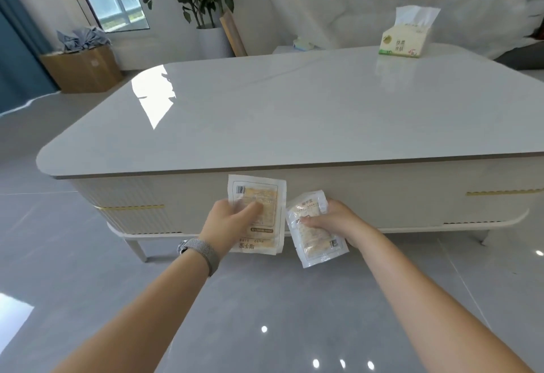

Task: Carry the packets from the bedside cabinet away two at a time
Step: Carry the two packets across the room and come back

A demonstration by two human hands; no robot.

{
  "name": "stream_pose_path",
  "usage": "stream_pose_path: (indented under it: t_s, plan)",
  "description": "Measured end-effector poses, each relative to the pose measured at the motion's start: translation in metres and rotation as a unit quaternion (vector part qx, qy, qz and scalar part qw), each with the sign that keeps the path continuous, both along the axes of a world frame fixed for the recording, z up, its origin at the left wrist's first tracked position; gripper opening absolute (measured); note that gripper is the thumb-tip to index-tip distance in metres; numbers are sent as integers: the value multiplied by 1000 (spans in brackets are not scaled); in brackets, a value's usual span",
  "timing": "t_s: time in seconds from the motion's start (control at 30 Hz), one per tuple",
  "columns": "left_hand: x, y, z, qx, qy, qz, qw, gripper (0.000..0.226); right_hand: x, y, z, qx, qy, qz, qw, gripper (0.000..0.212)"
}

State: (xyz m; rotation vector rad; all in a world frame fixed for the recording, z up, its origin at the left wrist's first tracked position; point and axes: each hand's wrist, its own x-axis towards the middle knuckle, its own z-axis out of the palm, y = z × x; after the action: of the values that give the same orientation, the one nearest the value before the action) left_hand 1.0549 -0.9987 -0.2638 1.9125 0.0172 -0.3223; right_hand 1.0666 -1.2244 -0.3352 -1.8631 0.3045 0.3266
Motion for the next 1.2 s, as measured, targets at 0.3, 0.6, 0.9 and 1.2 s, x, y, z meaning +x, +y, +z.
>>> stream_pose_path:
  t_s: [0.3,0.6,0.9,1.2]
  plan:
    - [-35,9,46,-119,3,18,993,19,-40,-7,16,-56,59,68,994,27]
    - [-51,43,51,-34,-54,-17,998,13,-79,6,24,-137,90,109,980,36]
    - [-56,42,53,66,-69,-96,991,17,-113,31,54,-307,-51,158,937,40]
    - [-50,41,51,64,-49,-110,991,21,-105,-25,105,93,-252,-247,931,23]
